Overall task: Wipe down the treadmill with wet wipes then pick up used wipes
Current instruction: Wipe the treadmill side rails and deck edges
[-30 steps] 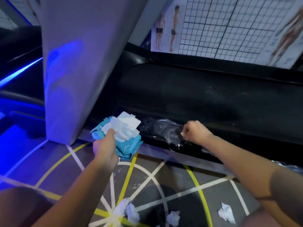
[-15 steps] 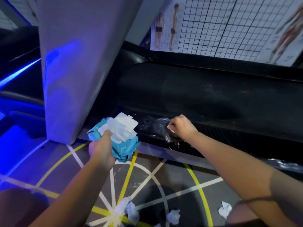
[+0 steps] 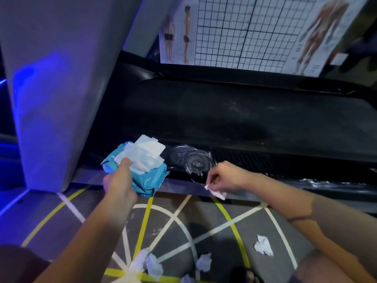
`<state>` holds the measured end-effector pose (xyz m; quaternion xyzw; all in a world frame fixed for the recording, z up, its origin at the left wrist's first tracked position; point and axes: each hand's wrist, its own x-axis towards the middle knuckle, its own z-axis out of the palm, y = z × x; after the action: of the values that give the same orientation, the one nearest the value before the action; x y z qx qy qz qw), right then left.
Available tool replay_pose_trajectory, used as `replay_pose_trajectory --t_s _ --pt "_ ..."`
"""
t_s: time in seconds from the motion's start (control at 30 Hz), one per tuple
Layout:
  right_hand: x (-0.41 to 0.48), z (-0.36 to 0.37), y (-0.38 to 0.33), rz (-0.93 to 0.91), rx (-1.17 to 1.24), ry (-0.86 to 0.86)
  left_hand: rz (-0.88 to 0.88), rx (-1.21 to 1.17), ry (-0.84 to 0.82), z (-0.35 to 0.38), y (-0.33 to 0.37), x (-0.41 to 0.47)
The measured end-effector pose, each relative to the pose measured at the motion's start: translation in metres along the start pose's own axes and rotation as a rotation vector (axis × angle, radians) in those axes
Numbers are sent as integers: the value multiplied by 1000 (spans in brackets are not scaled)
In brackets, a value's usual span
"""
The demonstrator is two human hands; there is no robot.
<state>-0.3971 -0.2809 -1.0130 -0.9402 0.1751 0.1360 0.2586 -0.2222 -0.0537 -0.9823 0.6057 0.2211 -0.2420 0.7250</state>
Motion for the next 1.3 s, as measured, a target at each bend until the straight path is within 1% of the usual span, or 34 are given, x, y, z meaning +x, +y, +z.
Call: replay_pose_trajectory --t_s 0.17,0.23,0.3,0.37,0.5,0.63,0.7,0.8,0.83,0.9,0.97,1.1,1.2,1.3 --pt "10 -37 25 185 147 353 -12 26 -3 -5 -3 1" --pt "21 -42 34 201 109 404 -4 25 -5 -9 -2 1" --pt "35 -41 34 185 60 383 14 15 -34 -14 -2 4" --pt "49 -37 29 168 29 313 10 -10 -68 -20 -2 10" --pt "60 -19 18 202 -97 189 18 -14 -67 -31 0 21" --pt "48 -6 6 208 -142 176 3 -56 -74 -35 4 21" --pt "37 3 -1 177 -108 174 11 -50 -78 -32 6 16" --pt "17 18 -10 97 -79 81 24 -29 -67 -26 8 8" --pt "14 22 -10 68 -81 92 16 -22 -85 -25 7 7" --pt "15 23 -5 26 -73 227 2 -32 -124 -24 6 7" --pt "21 24 2 -2 -68 341 6 -43 -121 -25 5 8" --pt "36 34 -1 -168 -222 363 31 -1 -50 -26 10 -13" --pt "49 38 -18 -228 -229 364 33 19 -17 -32 9 -14" --pt "66 42 -28 -346 -234 396 39 13 27 -39 10 -13"
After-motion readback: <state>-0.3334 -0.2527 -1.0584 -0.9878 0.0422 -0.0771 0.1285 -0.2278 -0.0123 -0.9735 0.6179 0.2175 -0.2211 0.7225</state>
